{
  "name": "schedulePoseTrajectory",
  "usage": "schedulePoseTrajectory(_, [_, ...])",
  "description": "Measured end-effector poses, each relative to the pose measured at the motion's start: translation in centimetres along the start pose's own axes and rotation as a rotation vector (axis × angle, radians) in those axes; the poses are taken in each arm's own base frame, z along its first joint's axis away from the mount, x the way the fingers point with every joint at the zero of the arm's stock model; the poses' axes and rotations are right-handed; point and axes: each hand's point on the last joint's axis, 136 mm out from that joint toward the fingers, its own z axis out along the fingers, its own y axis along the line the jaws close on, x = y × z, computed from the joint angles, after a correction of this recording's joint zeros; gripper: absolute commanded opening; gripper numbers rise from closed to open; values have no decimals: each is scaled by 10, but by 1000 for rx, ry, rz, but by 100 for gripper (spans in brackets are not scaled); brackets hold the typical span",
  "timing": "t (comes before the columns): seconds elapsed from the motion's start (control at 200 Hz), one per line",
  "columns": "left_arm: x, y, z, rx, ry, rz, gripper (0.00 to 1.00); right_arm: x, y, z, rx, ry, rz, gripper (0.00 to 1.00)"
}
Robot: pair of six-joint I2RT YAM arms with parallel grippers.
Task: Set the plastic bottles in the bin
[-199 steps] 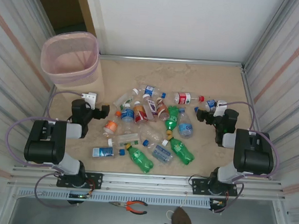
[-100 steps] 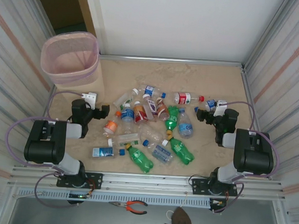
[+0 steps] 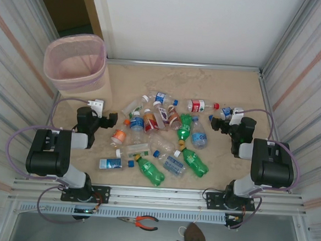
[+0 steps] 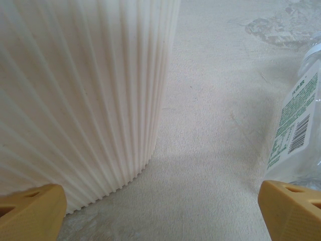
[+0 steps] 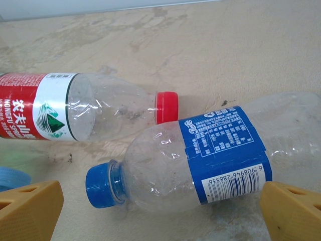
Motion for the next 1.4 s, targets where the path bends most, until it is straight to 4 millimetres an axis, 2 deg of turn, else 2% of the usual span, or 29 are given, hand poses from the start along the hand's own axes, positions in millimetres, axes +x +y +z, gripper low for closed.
schedulePoseTrajectory(0.245, [-4,0,1,2,11,-2,99,1,0,2,24,20,1,99])
schedulePoseTrajectory(0.426, [-25,0,-4,0,-9,4,99,-17,-2,0,61,-3,-2,99])
schedulePoseTrajectory(0.651, [-42,-6,-14,-23,12,24,99,-27,-10,-15,131,1,19,99])
schedulePoseTrajectory(0.872, [-61,-36,-30,-2,53,82,99,-50,-8,-37,161,-19,47,99])
schedulePoseTrajectory(1.137, [-56,-77,-56,49,202,131,99,-61,1,-62,153,-1,116,100])
schedulePoseTrajectory(1.308, [-64,-106,-74,103,297,154,99,-67,6,-74,152,39,167,100])
schedulePoseTrajectory(1.403, [-63,-116,-80,121,379,153,99,-76,10,-81,143,53,192,98])
